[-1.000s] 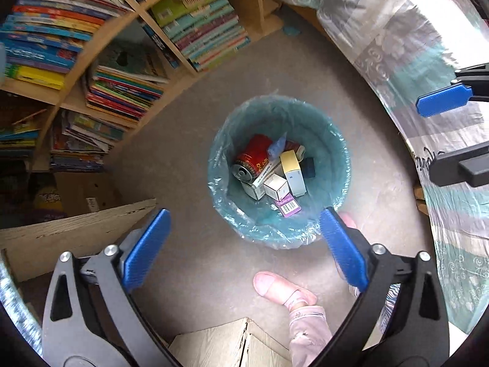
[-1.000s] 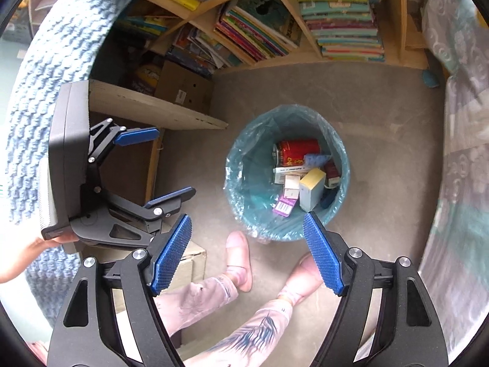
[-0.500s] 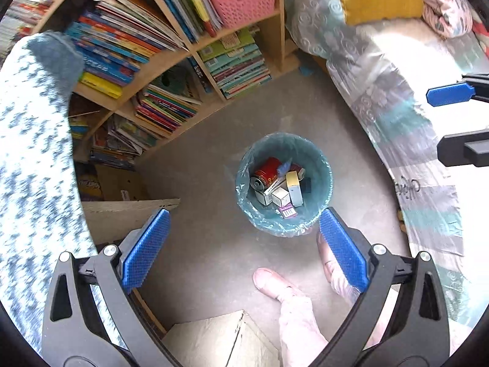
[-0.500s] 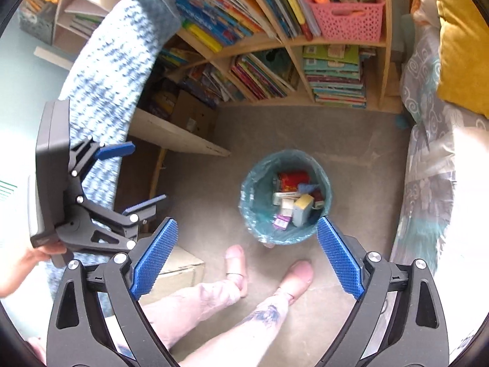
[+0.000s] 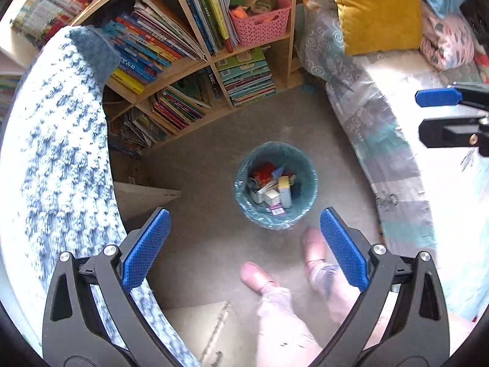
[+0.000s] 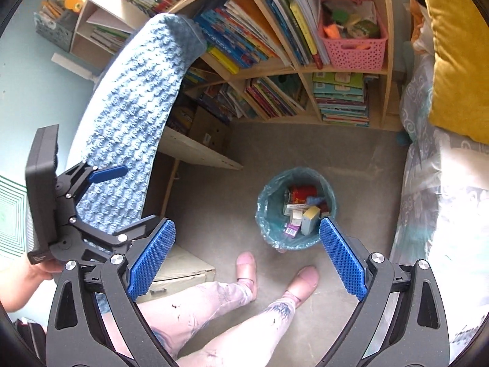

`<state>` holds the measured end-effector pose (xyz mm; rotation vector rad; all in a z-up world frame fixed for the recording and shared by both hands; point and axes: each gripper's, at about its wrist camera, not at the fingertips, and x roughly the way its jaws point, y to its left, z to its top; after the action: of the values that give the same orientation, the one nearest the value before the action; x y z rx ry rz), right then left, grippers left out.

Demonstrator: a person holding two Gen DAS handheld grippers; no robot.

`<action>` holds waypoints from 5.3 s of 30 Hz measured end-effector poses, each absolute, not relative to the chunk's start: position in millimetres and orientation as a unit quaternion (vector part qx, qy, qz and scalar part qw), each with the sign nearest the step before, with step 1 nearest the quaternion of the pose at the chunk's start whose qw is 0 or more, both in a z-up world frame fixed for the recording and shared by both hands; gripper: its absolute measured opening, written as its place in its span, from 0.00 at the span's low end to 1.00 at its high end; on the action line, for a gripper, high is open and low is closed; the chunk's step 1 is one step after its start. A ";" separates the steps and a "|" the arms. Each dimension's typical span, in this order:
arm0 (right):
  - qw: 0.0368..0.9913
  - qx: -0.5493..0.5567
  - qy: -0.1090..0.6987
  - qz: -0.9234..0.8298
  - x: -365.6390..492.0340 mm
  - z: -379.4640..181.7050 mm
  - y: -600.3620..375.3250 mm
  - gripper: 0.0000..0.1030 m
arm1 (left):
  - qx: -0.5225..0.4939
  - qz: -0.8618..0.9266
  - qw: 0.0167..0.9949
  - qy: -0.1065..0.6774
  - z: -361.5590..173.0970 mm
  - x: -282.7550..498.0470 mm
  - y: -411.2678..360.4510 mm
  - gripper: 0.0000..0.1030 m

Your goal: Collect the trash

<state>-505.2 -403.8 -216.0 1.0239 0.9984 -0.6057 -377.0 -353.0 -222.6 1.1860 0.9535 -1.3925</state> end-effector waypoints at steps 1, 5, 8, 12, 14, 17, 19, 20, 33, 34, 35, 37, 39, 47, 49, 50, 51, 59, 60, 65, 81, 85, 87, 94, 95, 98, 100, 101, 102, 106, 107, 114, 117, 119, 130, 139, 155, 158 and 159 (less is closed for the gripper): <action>0.712 0.457 0.456 -0.277 -504.8 -211.4 -403.8 0.92 | 0.488 -0.579 0.518 0.397 -216.9 -376.2 -351.7 0.93; 0.718 0.439 0.459 -0.283 -504.0 -189.4 -403.3 0.92 | 0.462 -0.571 0.545 0.404 -194.3 -371.3 -346.2 0.93; 0.730 0.420 0.455 -0.290 -499.8 -170.0 -402.2 0.92 | 0.432 -0.564 0.569 0.414 -168.1 -362.7 -339.7 0.93; 0.748 0.385 0.458 -0.286 -482.4 -145.3 -406.2 0.92 | 0.414 -0.544 0.605 0.409 -137.3 -349.2 -330.3 0.93; 0.759 0.372 0.456 -0.279 -467.3 -134.0 -407.6 0.92 | 0.395 -0.531 0.624 0.415 -121.4 -333.6 -323.9 0.93; 0.770 0.353 0.460 -0.265 -439.8 -121.3 -410.1 0.92 | 0.354 -0.516 0.649 0.433 -102.1 -306.0 -312.0 0.93; 0.782 0.338 0.463 -0.246 -418.1 -113.8 -408.4 0.92 | 0.328 -0.497 0.671 0.441 -89.2 -284.8 -301.7 0.93; 0.789 0.327 0.464 -0.237 -406.5 -110.2 -406.6 0.92 | 0.320 -0.486 0.683 0.440 -83.6 -275.5 -295.6 0.93; 0.844 0.208 0.493 -0.037 -221.2 -82.2 -349.6 0.92 | 0.213 -0.262 0.829 0.445 -34.1 -155.0 -164.8 0.93; 0.845 0.198 0.497 -0.019 -205.6 -81.5 -341.2 0.92 | 0.208 -0.247 0.835 0.445 -33.1 -148.7 -155.0 0.93; 0.846 0.187 0.499 -0.004 -191.6 -80.4 -331.8 0.92 | 0.203 -0.231 0.841 0.445 -32.3 -143.0 -144.2 0.93; 0.849 0.169 0.500 0.032 -163.3 -78.6 -313.3 0.92 | 0.187 -0.202 0.849 0.450 -31.2 -128.1 -117.6 0.93; 0.849 0.155 0.503 0.058 -143.6 -77.8 -298.6 0.92 | 0.162 -0.181 0.851 0.465 -33.2 -117.1 -94.7 0.93; 0.841 0.105 0.507 0.158 -71.7 -72.7 -226.3 0.92 | 0.105 -0.090 0.869 0.475 -34.5 -99.7 -22.0 0.93; 0.840 0.093 0.503 0.178 -61.2 -68.1 -209.4 0.92 | 0.098 -0.071 0.872 0.474 -34.2 -97.2 -8.6 0.93; 0.839 0.086 0.502 0.189 -57.5 -66.3 -200.2 0.92 | 0.095 -0.065 0.873 0.473 -34.6 -96.6 -3.5 0.93; 0.839 0.079 0.501 0.198 -52.8 -64.9 -192.2 0.92 | 0.092 -0.055 0.874 0.473 -34.6 -95.7 2.1 0.93; 0.827 0.044 0.499 0.257 -22.8 -62.3 -140.0 0.92 | 0.061 0.018 0.881 0.469 -36.2 -95.8 48.8 0.93; 0.825 0.040 0.500 0.260 -19.5 -62.7 -136.5 0.92 | 0.057 0.024 0.881 0.468 -36.7 -97.0 53.4 0.93; 0.817 -0.002 0.512 0.265 -9.6 -66.9 -113.3 0.92 | 0.042 0.061 0.881 0.467 -38.1 -99.5 74.5 0.93; 0.812 -0.015 0.511 0.283 -1.6 -65.1 -85.8 0.92 | 0.020 0.106 0.876 0.469 -45.1 -100.5 100.2 0.93; 0.811 -0.016 0.511 0.283 0.3 -66.1 -83.9 0.92 | 0.021 0.105 0.877 0.469 -46.3 -99.7 100.3 0.93; 0.812 -0.016 0.511 0.282 0.3 -66.1 -84.1 0.92 | 0.021 0.103 0.876 0.471 -48.0 -98.9 101.1 0.93; 0.812 -0.018 0.511 0.281 1.8 -66.0 -79.6 0.92 | 0.020 0.102 0.875 0.473 -52.5 -96.7 106.5 0.93; 0.812 -0.018 0.511 0.281 1.6 -66.0 -79.9 0.92 | 0.020 0.102 0.875 0.473 -53.2 -96.0 107.1 0.93; 0.812 -0.017 0.512 0.281 3.3 -66.3 -78.1 0.92 | 0.021 0.102 0.875 0.474 -54.1 -94.0 108.2 0.93; 0.811 -0.015 0.513 0.280 4.9 -67.2 -77.5 0.92 | 0.022 0.101 0.875 0.473 -53.7 -93.8 108.2 0.93; 0.811 -0.015 0.514 0.280 6.0 -67.9 -77.4 0.92 | 0.023 0.100 0.876 0.472 -53.4 -94.0 108.1 0.93; 0.810 -0.015 0.515 0.280 6.8 -68.4 -76.7 0.92 | 0.023 0.101 0.876 0.471 -53.1 -94.0 108.7 0.93; 0.810 -0.015 0.517 0.279 8.4 -70.0 -75.2 0.92 | 0.021 0.103 0.875 0.472 -53.3 -94.1 111.8 0.93; 0.809 -0.015 0.517 0.279 8.2 -70.0 -75.1 0.92 | 0.021 0.103 0.875 0.472 -53.6 -94.0 112.3 0.93; 0.809 -0.013 0.518 0.278 8.1 -70.1 -75.2 0.92 | 0.021 0.108 0.875 0.472 -53.4 -92.6 115.1 0.93; 0.809 -0.015 0.518 0.278 8.6 -70.5 -75.6 0.92 | 0.022 0.109 0.875 0.470 -52.5 -92.8 114.2 0.93; 0.809 -0.016 0.518 0.278 8.5 -70.2 -75.6 0.92 | 0.022 0.110 0.876 0.470 -52.6 -94.1 114.3 0.93; 0.810 -0.017 0.517 0.277 8.5 -68.3 -76.5 0.92 | 0.020 0.109 0.877 0.467 -52.1 -93.6 114.4 0.93; 0.809 -0.018 0.518 0.277 9.8 -68.0 -78.6 0.92 | 0.024 0.109 0.876 0.469 -53.0 -92.8 112.1 0.93; 0.806 -0.022 0.521 0.281 13.9 -69.0 -75.9 0.92 | 0.022 0.113 0.875 0.470 -54.0 -90.5 111.3 0.93; 0.805 -0.022 0.522 0.281 14.5 -70.6 -75.7 0.92 | 0.022 0.115 0.873 0.473 -55.1 -91.2 112.6 0.93; 0.805 -0.023 0.523 0.280 14.6 -71.2 -75.6 0.92 | 0.022 0.115 0.873 0.474 -55.7 -90.9 113.1 0.93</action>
<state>14.6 -75.6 -71.2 -0.0492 1.1197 0.6000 -90.9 113.1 -55.7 0.0462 0.9902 0.2394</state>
